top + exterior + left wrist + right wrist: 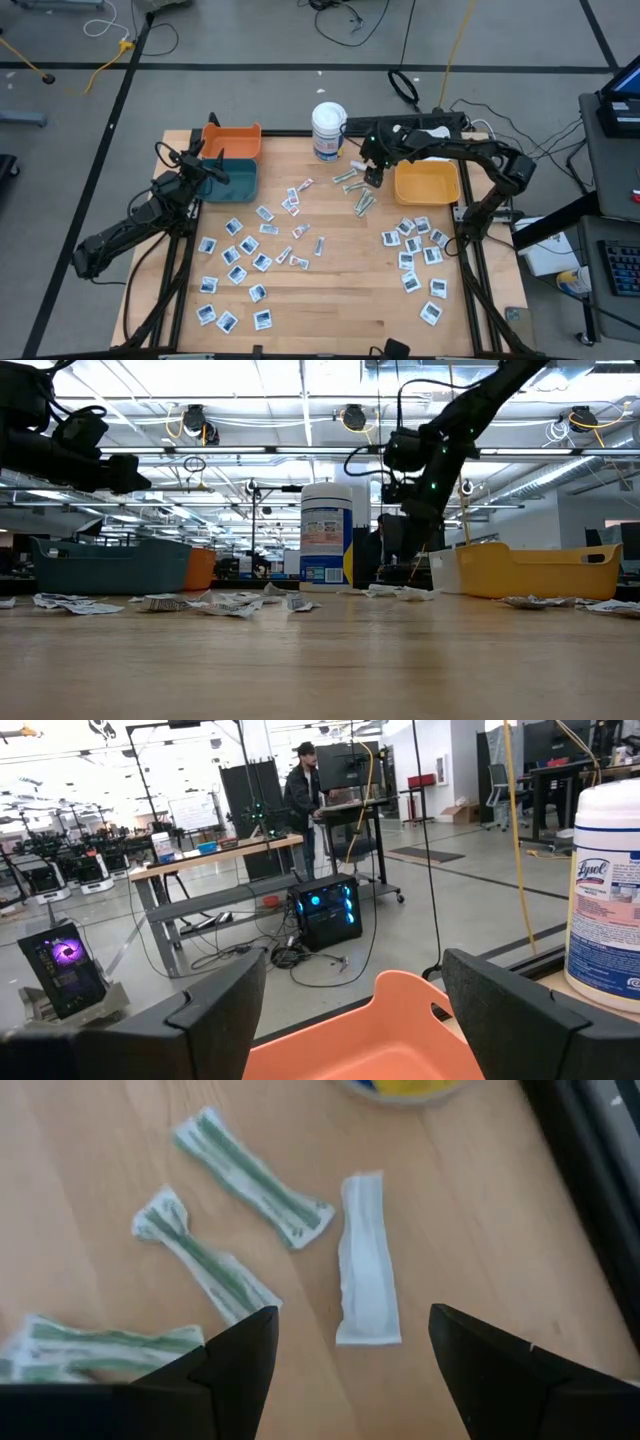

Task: Pick & Place First Aid Supplies
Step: Put the green bandage into the white bin

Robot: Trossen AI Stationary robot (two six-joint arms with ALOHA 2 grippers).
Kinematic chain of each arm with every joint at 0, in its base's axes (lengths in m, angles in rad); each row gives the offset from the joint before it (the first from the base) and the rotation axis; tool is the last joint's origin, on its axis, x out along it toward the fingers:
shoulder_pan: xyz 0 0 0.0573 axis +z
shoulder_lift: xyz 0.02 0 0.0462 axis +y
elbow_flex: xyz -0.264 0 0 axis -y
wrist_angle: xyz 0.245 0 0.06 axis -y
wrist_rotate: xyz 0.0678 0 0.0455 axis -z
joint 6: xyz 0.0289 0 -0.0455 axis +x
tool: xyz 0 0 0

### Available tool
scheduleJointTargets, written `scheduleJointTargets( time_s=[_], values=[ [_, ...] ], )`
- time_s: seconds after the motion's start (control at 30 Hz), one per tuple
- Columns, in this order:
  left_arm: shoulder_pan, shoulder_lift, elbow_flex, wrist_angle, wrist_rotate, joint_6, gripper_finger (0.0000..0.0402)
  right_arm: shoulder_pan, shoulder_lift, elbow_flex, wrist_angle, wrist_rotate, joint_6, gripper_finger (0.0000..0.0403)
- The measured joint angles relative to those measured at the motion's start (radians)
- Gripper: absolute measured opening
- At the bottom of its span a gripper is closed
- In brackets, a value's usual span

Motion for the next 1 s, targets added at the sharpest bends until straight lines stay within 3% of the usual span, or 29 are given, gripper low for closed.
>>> scheduleJointTargets(
  time_s=[0.53,1.0],
  values=[
    [0.0,0.0,0.0,0.0,0.0,0.0,0.0308,-0.017,0.147,-0.019,0.158,0.006,-0.033,0.0238],
    [0.0,0.0,0.0,0.0,0.0,0.0,0.0308,-0.016,0.146,-0.018,0.137,0.006,-0.008,0.0008]
  ],
)
